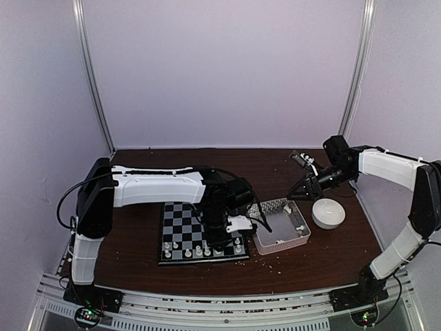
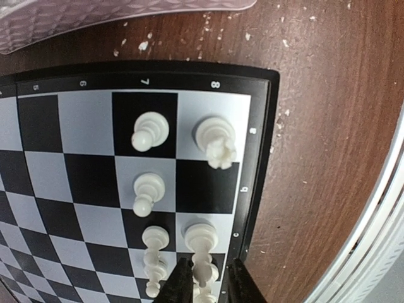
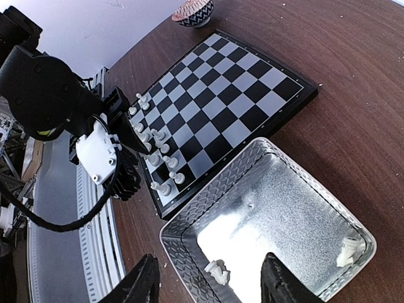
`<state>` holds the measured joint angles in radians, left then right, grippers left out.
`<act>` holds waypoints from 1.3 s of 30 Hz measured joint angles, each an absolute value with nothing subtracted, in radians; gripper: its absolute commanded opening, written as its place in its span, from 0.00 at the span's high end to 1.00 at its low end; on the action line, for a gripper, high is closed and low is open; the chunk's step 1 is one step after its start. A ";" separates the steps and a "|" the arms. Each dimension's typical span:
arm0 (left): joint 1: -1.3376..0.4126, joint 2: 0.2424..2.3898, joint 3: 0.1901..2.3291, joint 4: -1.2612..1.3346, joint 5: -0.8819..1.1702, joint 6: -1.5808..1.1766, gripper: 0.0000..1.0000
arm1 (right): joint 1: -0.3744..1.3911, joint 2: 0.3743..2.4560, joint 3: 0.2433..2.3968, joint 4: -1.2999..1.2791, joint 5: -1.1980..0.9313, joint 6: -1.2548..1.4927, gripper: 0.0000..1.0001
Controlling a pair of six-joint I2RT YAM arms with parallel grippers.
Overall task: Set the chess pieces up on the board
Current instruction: Place the chess piece on the chessboard, then pick up the chess piece from the storage box.
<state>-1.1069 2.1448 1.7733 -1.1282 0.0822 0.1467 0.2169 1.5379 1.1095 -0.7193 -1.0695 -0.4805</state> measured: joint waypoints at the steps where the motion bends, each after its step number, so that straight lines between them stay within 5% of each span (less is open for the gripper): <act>1: -1.107 2.138 1.773 -1.128 0.082 0.147 0.78 | 0.217 1.538 1.112 -0.728 -1.069 -0.488 0.46; 10: -1.087 1.867 1.776 -1.098 0.084 0.145 0.71 | 0.234 1.533 1.232 -0.923 -0.904 -0.651 0.58; 20: -0.947 1.622 1.504 -0.580 0.110 -0.022 0.67 | 0.500 1.526 1.235 -0.933 -0.402 -0.625 0.68; 39: -0.950 1.631 1.402 -0.299 0.165 -0.152 0.66 | 0.572 1.865 1.341 -0.829 0.043 -0.421 0.57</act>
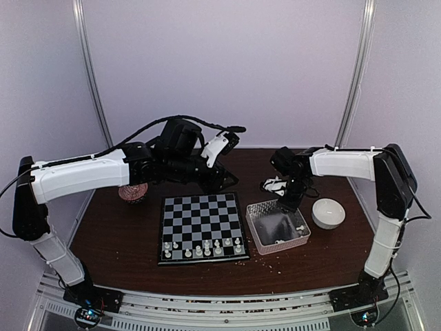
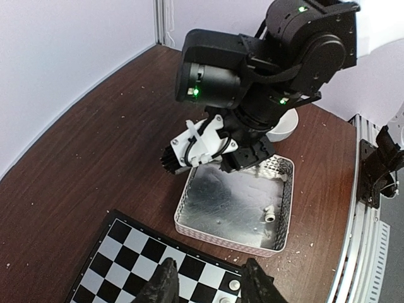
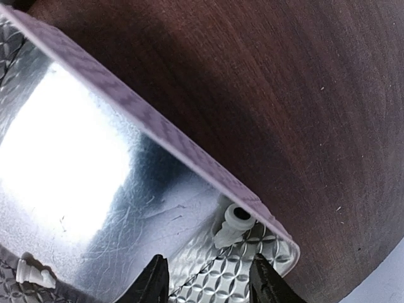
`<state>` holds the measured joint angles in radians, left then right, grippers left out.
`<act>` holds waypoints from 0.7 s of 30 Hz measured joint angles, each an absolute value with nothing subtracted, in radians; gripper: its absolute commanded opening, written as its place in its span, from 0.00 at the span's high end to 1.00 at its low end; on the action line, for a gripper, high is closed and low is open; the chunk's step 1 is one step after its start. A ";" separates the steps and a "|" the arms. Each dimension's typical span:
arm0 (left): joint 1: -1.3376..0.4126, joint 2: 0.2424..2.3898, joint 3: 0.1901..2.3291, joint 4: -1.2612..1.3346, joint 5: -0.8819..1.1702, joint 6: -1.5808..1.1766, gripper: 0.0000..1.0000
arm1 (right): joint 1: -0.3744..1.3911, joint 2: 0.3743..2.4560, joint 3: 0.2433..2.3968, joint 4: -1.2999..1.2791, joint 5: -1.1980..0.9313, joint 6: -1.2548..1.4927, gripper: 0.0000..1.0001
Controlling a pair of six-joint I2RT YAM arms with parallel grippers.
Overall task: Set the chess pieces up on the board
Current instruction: Pick up the chess piece from the storage box.
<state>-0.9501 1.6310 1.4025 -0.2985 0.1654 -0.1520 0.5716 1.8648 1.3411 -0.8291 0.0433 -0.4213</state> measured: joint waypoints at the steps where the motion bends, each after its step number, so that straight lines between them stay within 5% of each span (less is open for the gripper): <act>1: -0.950 1.631 1.402 -0.295 0.167 -0.153 0.66 | 0.572 1.876 1.347 -0.825 0.046 -0.418 0.57; 21: -0.950 1.644 1.402 -0.285 0.191 -0.160 0.68 | 0.571 1.983 1.394 -0.825 0.038 -0.350 0.53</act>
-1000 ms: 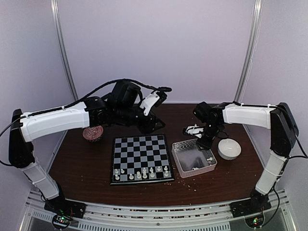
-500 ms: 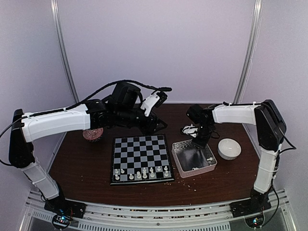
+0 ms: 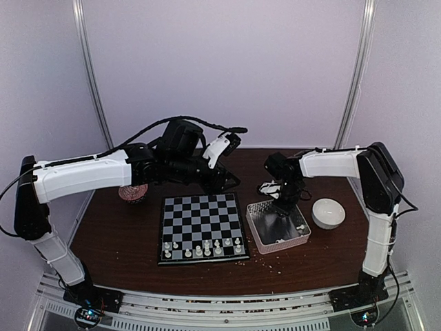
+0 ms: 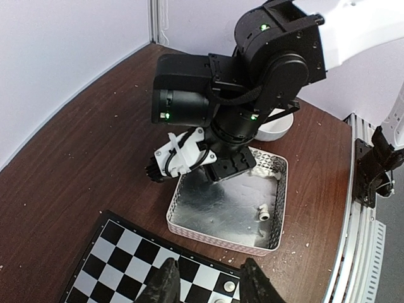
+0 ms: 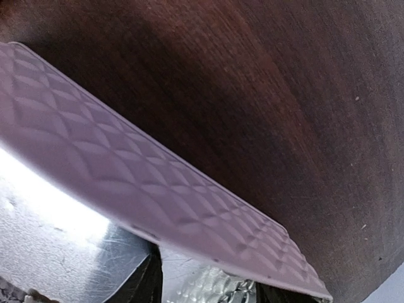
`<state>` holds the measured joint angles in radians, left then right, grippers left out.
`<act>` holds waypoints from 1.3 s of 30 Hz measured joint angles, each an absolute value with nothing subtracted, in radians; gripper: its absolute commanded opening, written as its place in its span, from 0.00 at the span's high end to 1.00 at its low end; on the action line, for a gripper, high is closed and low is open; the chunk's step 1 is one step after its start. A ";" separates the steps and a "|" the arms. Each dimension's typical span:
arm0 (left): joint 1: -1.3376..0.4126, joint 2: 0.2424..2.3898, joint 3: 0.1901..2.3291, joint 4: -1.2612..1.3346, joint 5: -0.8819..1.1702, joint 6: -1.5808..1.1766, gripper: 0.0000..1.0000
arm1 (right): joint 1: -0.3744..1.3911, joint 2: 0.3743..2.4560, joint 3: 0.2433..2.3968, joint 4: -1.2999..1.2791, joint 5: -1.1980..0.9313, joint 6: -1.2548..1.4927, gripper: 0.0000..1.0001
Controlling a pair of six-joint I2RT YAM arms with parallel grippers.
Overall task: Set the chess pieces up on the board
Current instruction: Pick up the chess piece from the storage box.
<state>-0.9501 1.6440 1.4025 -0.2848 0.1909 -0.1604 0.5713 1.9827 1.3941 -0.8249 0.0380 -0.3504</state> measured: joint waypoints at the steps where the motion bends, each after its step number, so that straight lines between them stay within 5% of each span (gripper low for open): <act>1: -0.950 1.644 1.402 -0.285 0.192 -0.161 0.68 | 0.571 1.985 1.400 -0.829 0.023 -0.350 0.57; 7: -0.950 1.644 1.402 -0.285 0.196 -0.163 0.68 | 0.571 1.996 1.409 -0.867 -0.120 -0.342 0.67; 18: -0.950 1.646 1.402 -0.286 0.200 -0.167 0.67 | 0.564 1.974 1.382 -0.910 -0.168 -0.389 0.61; 32: -0.950 1.672 1.402 -0.287 0.207 -0.167 0.67 | 0.550 1.977 1.389 -0.931 -0.218 -0.426 0.85; 39: -0.950 1.665 1.309 -0.147 0.178 -0.149 0.58 | 0.487 1.950 1.396 -0.921 -0.427 -0.358 0.91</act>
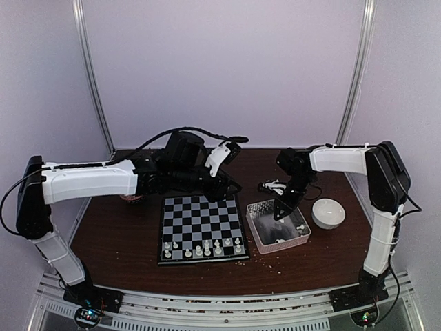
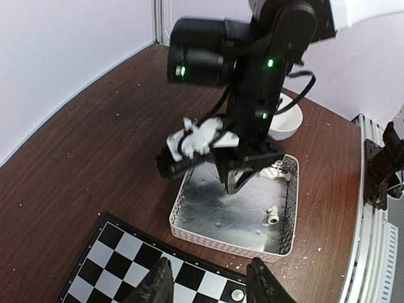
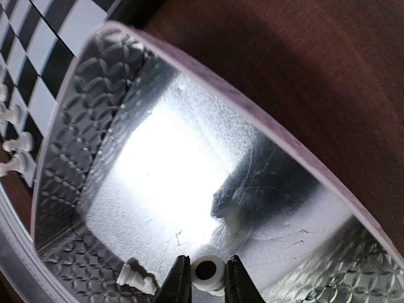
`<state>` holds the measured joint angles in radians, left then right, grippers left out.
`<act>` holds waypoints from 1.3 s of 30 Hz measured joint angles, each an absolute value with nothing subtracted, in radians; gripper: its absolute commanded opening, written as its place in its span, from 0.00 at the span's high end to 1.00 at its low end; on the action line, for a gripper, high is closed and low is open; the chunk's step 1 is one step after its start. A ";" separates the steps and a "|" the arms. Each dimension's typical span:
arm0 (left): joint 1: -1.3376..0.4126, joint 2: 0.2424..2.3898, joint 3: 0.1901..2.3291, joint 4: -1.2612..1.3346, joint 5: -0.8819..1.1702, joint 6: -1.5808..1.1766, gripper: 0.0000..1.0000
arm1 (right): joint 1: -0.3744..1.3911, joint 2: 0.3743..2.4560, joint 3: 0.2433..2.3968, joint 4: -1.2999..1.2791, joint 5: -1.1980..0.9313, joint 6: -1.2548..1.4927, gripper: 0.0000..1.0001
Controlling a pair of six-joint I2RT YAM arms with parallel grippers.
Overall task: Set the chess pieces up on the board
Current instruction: Pick up the chess piece from the storage box, then place the chess piece on the chessboard.
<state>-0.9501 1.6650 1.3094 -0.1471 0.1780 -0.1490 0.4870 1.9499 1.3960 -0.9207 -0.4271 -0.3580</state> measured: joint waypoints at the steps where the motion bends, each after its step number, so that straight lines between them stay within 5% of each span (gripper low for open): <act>1: -0.950 1.660 1.276 -0.107 0.170 -0.145 0.58 | 0.467 1.932 1.396 -0.916 -0.468 -0.344 0.91; 9: -0.978 1.702 1.060 0.444 0.032 -0.098 0.59 | 0.340 1.641 1.335 -0.688 -0.855 -0.081 0.91; 17: -1.076 1.948 1.143 0.915 -0.142 0.060 0.63 | 0.318 1.548 1.064 0.032 -1.105 0.592 0.90; 26: -1.102 2.034 1.221 1.024 -0.225 0.175 0.67 | 0.318 1.543 0.959 0.497 -1.148 0.999 0.89; 39: -1.102 2.080 1.308 1.031 -0.271 0.202 0.77 | 0.327 1.541 0.955 0.604 -1.152 1.082 0.87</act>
<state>-1.1019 2.0804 1.3075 1.0309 -0.2710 0.2016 0.3275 1.5410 0.9546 0.6041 -1.1519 1.0824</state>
